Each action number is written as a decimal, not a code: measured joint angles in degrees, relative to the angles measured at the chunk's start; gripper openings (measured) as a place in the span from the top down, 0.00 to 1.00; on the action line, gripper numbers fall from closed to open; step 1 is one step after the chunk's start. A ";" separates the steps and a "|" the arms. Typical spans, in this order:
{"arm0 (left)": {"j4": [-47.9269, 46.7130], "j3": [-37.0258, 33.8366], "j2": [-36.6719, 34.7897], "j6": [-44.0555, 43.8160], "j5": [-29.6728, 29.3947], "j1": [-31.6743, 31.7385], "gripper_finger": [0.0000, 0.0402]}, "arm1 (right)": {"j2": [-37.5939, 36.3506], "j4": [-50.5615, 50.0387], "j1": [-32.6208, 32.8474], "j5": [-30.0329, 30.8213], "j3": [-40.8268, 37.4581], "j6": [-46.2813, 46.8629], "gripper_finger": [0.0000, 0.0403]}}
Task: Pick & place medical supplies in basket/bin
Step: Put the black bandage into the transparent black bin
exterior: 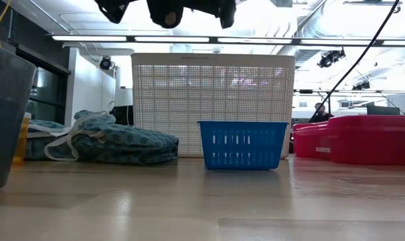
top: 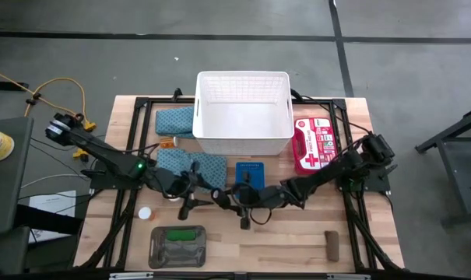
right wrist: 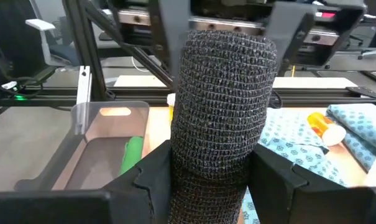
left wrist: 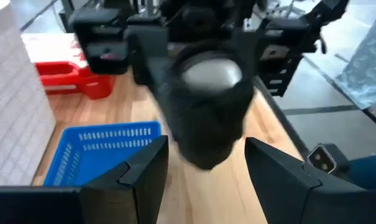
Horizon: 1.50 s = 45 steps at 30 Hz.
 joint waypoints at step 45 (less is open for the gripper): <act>11.85 -0.04 1.80 3.53 1.77 1.16 0.64 | 0.00 5.46 -1.77 -1.81 0.07 -5.97 0.60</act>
